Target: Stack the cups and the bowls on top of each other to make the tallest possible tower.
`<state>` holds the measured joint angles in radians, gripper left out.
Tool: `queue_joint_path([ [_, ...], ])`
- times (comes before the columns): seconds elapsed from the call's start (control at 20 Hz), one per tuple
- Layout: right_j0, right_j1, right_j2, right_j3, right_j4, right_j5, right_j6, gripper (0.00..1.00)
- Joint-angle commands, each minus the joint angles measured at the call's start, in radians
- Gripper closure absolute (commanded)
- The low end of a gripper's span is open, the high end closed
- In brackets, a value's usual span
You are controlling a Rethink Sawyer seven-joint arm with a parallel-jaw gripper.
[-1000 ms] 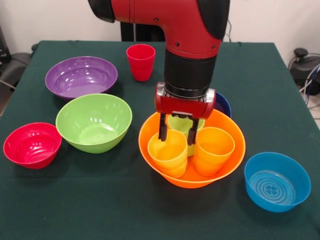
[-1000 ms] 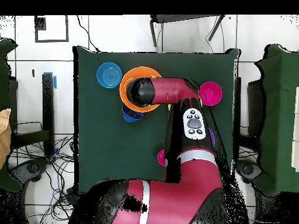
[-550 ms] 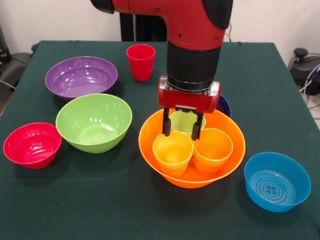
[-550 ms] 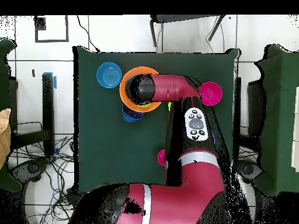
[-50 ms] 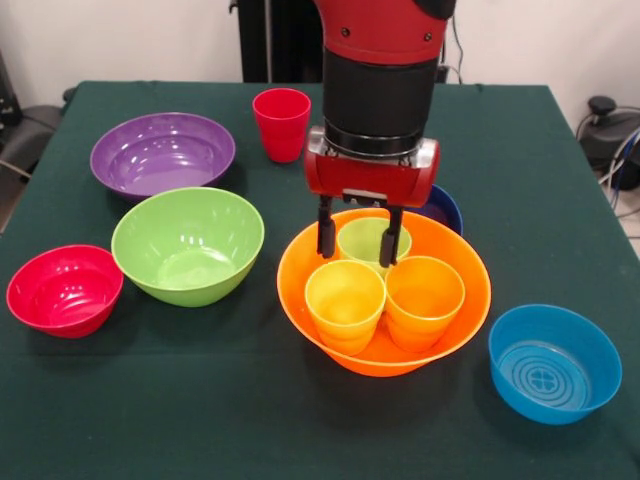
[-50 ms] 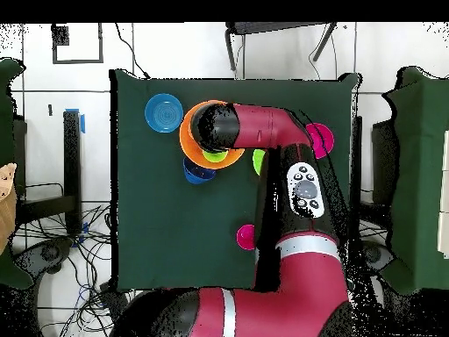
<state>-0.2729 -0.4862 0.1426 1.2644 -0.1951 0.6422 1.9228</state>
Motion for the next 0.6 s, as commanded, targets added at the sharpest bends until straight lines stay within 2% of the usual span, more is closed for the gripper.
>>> queue_joint_path([
  [0.05,-0.021,-0.041,0.064,0.103,-0.008,0.101,-0.062,0.0],
  [0.35,-0.021,-0.102,0.034,0.191,-0.024,0.075,-0.04,0.0],
  [0.6,-0.055,-0.196,0.02,0.306,-0.05,0.035,-0.071,0.0],
])
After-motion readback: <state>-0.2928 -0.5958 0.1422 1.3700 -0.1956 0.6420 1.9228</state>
